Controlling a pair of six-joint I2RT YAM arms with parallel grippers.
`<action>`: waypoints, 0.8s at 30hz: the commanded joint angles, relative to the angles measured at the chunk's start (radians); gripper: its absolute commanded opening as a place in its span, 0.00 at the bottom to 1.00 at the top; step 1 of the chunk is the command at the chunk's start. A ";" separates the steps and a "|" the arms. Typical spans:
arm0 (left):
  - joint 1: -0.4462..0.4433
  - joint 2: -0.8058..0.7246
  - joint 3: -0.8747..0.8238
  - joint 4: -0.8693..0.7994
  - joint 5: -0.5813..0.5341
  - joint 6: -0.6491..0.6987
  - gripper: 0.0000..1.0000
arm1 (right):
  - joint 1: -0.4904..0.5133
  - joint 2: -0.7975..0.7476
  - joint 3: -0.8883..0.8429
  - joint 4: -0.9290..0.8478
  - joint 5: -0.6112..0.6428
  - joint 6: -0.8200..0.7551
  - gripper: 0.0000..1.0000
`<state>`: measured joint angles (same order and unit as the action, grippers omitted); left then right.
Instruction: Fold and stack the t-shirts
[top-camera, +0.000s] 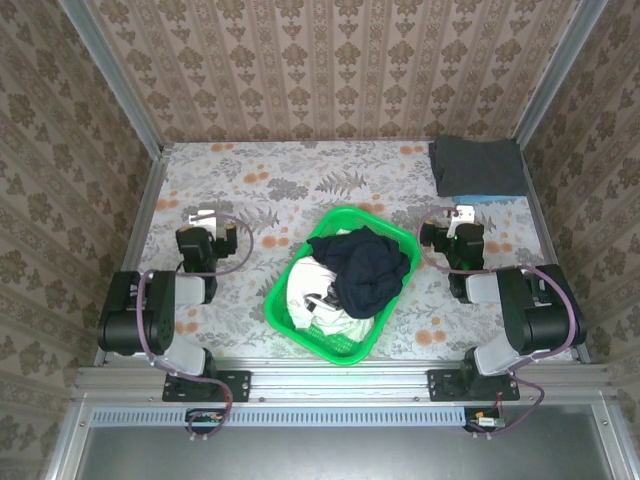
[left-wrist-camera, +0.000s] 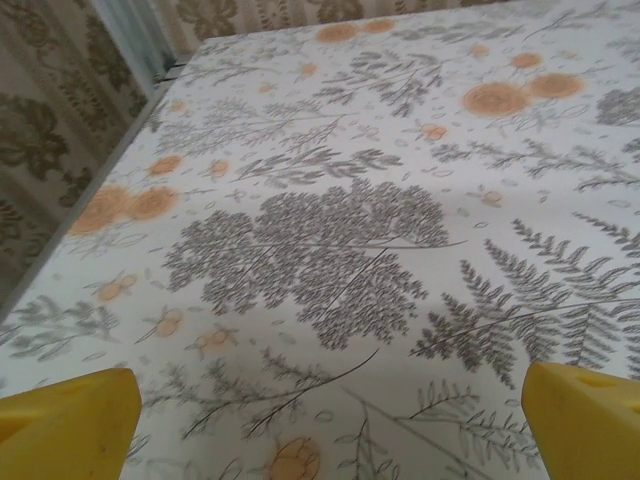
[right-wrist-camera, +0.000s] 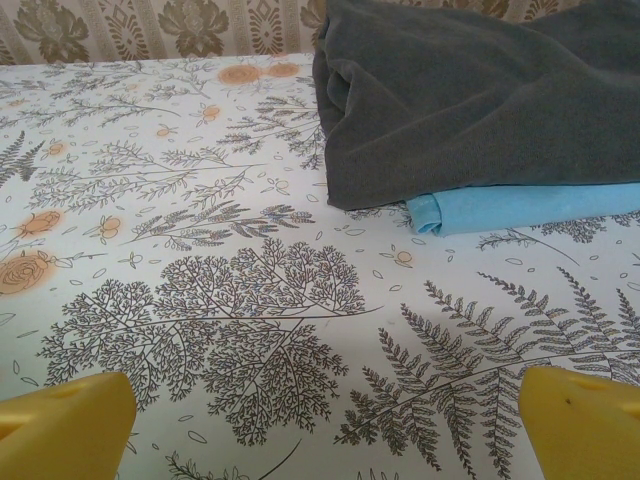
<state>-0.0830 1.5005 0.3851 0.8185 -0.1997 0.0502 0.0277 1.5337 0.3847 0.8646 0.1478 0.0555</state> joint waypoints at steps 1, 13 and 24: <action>-0.067 -0.170 0.067 -0.181 -0.216 0.024 1.00 | -0.004 -0.006 0.014 0.004 -0.021 -0.004 1.00; -0.042 -0.540 0.308 -1.046 0.234 -0.457 1.00 | 0.012 -0.457 0.395 -1.009 0.092 0.506 1.00; -0.545 -0.506 0.448 -1.495 -0.051 -0.500 1.00 | 0.230 -0.611 0.359 -1.252 -0.193 0.528 1.00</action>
<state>-0.5953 1.0058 0.8028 -0.5045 -0.1646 -0.3840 0.2142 0.9668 0.7704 -0.2340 -0.0154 0.5114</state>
